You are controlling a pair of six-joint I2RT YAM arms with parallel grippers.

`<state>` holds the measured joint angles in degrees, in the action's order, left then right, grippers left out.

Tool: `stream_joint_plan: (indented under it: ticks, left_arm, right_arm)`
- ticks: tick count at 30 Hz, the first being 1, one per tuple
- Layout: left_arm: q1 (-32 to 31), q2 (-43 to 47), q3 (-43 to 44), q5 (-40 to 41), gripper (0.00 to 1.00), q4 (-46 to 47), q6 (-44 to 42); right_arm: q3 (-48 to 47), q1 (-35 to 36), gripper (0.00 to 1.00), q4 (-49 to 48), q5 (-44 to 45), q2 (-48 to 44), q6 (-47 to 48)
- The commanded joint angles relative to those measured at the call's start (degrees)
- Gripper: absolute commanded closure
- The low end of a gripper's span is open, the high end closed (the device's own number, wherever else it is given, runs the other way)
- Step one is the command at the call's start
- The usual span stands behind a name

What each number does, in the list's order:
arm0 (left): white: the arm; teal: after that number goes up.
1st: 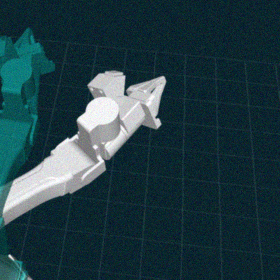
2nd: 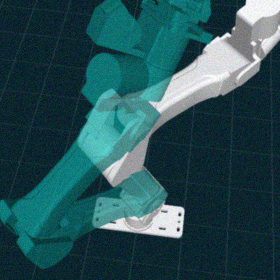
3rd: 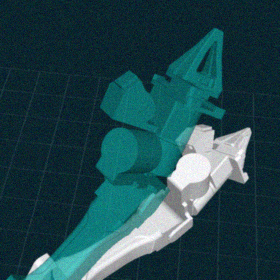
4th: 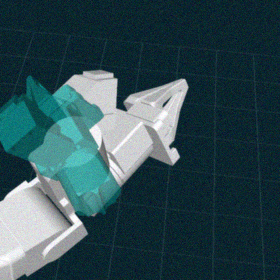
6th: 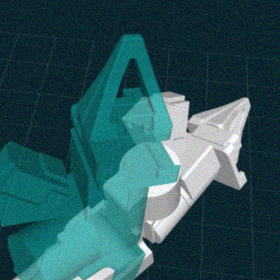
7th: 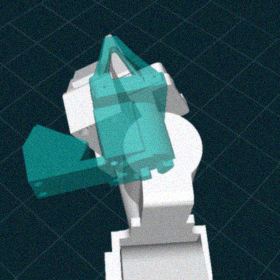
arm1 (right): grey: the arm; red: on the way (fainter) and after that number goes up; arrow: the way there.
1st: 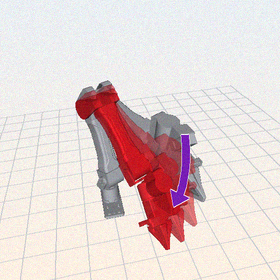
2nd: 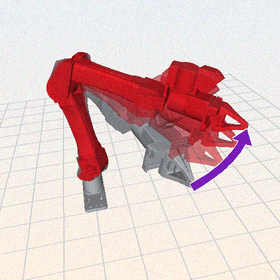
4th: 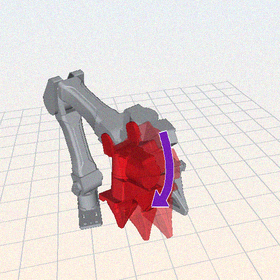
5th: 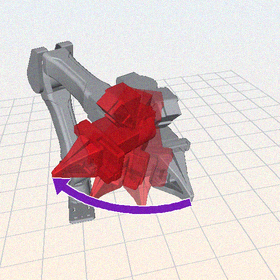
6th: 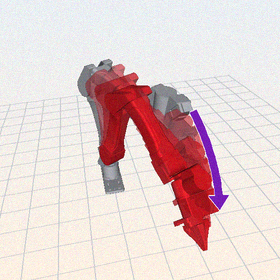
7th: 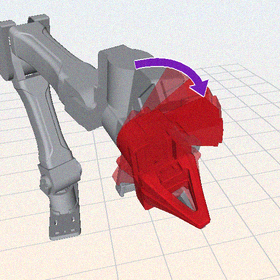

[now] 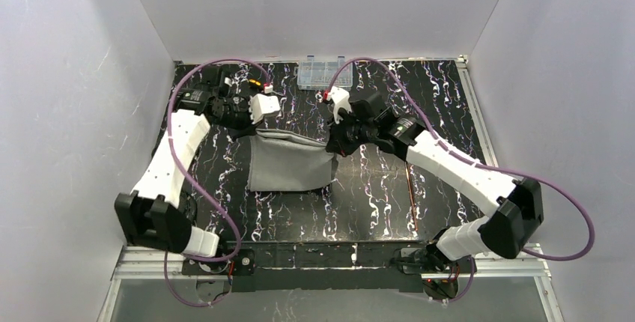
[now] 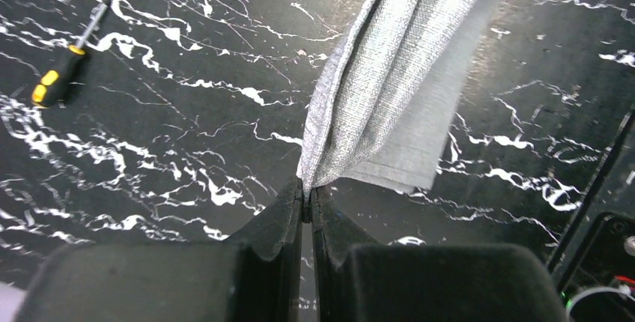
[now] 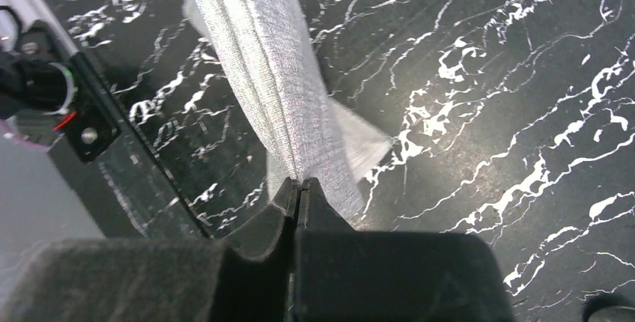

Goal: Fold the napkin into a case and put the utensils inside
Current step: Turn over the upper triangle folded napkin at the center of the board.

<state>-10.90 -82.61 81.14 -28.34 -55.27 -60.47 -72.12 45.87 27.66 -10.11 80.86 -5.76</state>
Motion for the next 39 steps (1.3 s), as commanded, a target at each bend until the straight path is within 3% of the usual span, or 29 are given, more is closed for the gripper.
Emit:
stream_joint_plan:
  ticks: [1, 7, 12, 17, 20, 23, 26, 28, 31, 39]
  left_arm:
    - [-0.7, 8.7, 4.9, -3.1, 1.00, -12.7, -2.7]
    - [-1.6, 19.8, 8.7, -7.1, 1.00, -23.7, -4.3]
    - [-1.8, 22.3, 18.7, -10.9, 1.00, -40.8, -6.6]
    - [-1.8, 27.3, 18.3, -11.1, 1.00, -41.0, -5.6]
    - [-1.8, 24.9, 11.8, -9.7, 1.00, -37.3, -3.4]
    - [-1.8, 18.9, 3.6, -8.1, 1.00, -30.0, -0.8]
    - [-1.8, 7.0, -0.5, -5.7, 1.00, -23.7, 0.7]
    - [-1.8, -2.0, -0.3, -2.7, 1.00, -17.3, 3.0]
    - [-1.2, -15.3, 5.1, -0.2, 1.00, -10.5, 6.5]
    - [-1.3, -35.8, 24.2, 8.9, 1.00, -6.0, 10.1]
  right_arm:
    - [-3.4, 0.7, 0.99, 3.4, -6.9, -6.6, 0.5]
    - [-3.2, 8.8, 0.99, 7.7, -6.3, -13.8, -3.6]
    - [-7.0, 16.2, 0.99, 12.4, -5.1, -17.6, -9.0]
    - [-7.6, 19.5, 0.99, 13.6, -1.2, -21.2, -12.5]
    - [-6.6, 19.5, 0.99, 14.0, 4.4, -18.8, -10.1]
    - [-3.0, 14.5, 0.99, 12.1, 5.9, -13.5, -6.4]
    - [5.1, -0.3, 0.99, 4.0, -5.0, -8.7, -4.1]
    - [7.3, -6.3, 0.99, -0.3, -6.8, -5.0, -2.2]
    - [6.5, -10.2, 0.99, -4.2, -8.9, 2.8, -0.1]
    - [-0.6, -16.7, 0.99, -9.9, -13.3, 19.9, 1.8]
